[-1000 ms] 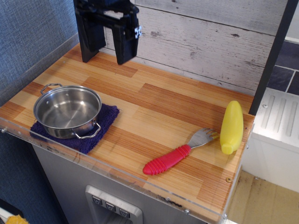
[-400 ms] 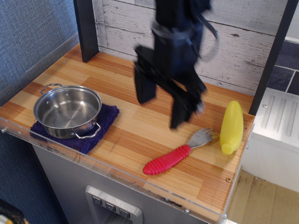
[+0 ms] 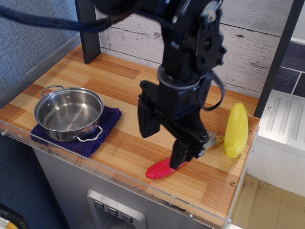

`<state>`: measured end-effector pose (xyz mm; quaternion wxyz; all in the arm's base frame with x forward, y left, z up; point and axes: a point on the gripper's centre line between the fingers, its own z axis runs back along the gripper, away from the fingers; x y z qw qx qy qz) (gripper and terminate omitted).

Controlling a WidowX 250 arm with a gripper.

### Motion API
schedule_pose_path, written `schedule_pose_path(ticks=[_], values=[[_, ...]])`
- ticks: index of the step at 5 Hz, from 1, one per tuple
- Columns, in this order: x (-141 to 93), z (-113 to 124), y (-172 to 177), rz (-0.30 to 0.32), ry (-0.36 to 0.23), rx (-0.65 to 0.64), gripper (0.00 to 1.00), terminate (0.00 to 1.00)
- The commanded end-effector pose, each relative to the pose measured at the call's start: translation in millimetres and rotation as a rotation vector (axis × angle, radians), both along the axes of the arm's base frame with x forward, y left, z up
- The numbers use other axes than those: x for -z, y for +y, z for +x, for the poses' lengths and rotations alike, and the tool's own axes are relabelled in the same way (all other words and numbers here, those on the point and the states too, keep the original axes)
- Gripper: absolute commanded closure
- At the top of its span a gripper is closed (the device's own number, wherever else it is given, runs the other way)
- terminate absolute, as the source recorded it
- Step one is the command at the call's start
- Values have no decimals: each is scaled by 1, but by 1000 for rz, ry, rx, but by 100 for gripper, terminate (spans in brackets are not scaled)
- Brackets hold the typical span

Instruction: Place the spatula on the table behind the pot

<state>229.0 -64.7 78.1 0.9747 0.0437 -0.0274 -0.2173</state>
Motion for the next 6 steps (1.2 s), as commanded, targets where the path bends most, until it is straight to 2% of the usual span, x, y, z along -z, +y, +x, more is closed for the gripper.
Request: schedule_pose_path(ticks=[1,4,6], values=[[12,7,2,-28,-74,0,0,0],[50,23,-7,-26,-37,29,0,0],[70,22,-2,-28,-24,33,0,0]])
